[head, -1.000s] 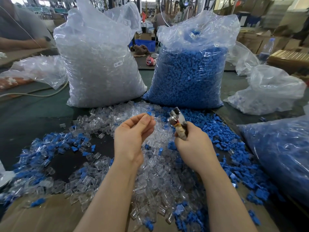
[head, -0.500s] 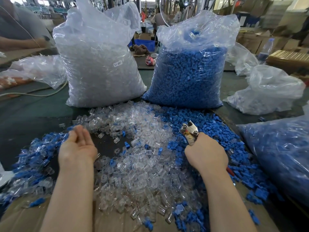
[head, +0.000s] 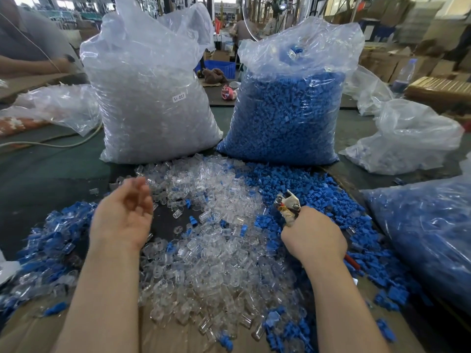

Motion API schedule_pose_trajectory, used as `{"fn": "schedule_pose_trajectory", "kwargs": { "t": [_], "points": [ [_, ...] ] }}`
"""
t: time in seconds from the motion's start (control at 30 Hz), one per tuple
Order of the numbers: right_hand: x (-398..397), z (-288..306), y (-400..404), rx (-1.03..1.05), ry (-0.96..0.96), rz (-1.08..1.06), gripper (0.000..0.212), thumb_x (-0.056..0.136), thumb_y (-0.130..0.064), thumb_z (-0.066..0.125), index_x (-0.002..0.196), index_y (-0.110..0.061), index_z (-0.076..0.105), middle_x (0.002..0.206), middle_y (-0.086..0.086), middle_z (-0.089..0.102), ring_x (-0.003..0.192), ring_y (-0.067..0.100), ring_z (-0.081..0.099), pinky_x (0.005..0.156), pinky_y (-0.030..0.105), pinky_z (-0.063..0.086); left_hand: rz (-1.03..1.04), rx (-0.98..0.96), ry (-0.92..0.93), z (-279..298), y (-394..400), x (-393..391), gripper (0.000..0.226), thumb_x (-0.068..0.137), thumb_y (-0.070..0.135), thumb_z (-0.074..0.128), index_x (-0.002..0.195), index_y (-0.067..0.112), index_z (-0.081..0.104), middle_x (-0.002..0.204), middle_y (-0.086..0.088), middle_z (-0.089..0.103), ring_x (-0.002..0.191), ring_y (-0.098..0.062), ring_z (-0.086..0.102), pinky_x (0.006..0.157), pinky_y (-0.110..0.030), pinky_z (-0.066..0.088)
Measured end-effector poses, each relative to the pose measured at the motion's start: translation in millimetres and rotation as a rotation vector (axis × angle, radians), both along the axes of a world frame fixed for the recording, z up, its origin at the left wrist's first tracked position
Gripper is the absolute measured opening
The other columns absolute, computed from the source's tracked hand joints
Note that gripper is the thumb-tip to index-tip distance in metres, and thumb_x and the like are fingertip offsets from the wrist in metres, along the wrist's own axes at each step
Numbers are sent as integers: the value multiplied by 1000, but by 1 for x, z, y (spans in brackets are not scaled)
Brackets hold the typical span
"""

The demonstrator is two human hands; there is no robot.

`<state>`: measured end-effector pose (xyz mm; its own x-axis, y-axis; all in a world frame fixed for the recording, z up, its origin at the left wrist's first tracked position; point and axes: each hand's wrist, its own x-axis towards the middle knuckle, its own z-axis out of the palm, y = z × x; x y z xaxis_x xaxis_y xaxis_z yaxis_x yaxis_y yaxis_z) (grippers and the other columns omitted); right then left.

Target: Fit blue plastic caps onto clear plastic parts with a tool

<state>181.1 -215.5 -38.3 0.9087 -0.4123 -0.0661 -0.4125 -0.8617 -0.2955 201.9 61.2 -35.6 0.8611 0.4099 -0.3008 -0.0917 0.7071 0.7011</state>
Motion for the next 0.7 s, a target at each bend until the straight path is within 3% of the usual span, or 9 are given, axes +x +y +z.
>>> {"fn": "schedule_pose_trajectory", "kwargs": {
  "t": [0.07, 0.13, 0.3, 0.4, 0.53, 0.7],
  "points": [
    [1, -1, 0, 6, 3, 1, 28, 86, -31, 58, 71, -23, 36, 72, -2, 46, 57, 16, 38, 49, 26, 26, -165, 405, 91, 6, -20, -1, 12, 94, 20, 63, 103, 15, 69, 86, 5, 74, 73, -4, 66, 65, -20, 52],
    [2, -2, 0, 14, 8, -2, 25, 84, -30, 59, 72, -22, 39, 72, -1, 48, 58, 18, 41, 51, 27, 29, -281, 769, 143, 5, -40, -1, 8, 92, 19, 65, 99, 20, 69, 92, 5, 72, 84, -7, 64, 69, -22, 48],
    [2, -2, 0, 12, 1, 1, 24, 84, -29, 60, 73, -22, 40, 72, -1, 50, 58, 16, 40, 49, 25, 27, -479, 1447, 276, -6, -61, -1, 8, 91, 27, 69, 98, 29, 66, 97, 11, 67, 87, -8, 62, 79, -28, 46],
    [2, -1, 0, 12, -14, 5, 16, 85, -29, 60, 79, -22, 46, 72, -2, 48, 63, 20, 44, 52, 27, 31, -520, 1583, 331, -9, -61, 1, 23, 90, 32, 69, 112, 24, 67, 98, 7, 66, 94, -14, 62, 83, -28, 46],
    [2, 0, 2, 26, -49, 17, 15, 87, -29, 59, 85, -22, 46, 70, -3, 41, 73, 24, 47, 59, 31, 37, -468, 1625, 351, -10, -64, 0, 32, 86, 39, 73, 112, 22, 68, 102, 3, 69, 96, -17, 63, 88, -32, 50],
    [2, -1, 1, 16, -126, 18, 20, 90, -35, 61, 86, -21, 48, 75, -1, 45, 72, 25, 46, 60, 30, 35, -348, 1722, 308, -12, -67, -1, 23, 85, 41, 73, 101, 23, 72, 78, 12, 63, 75, -9, 58, 71, -26, 44]
  ]
}}
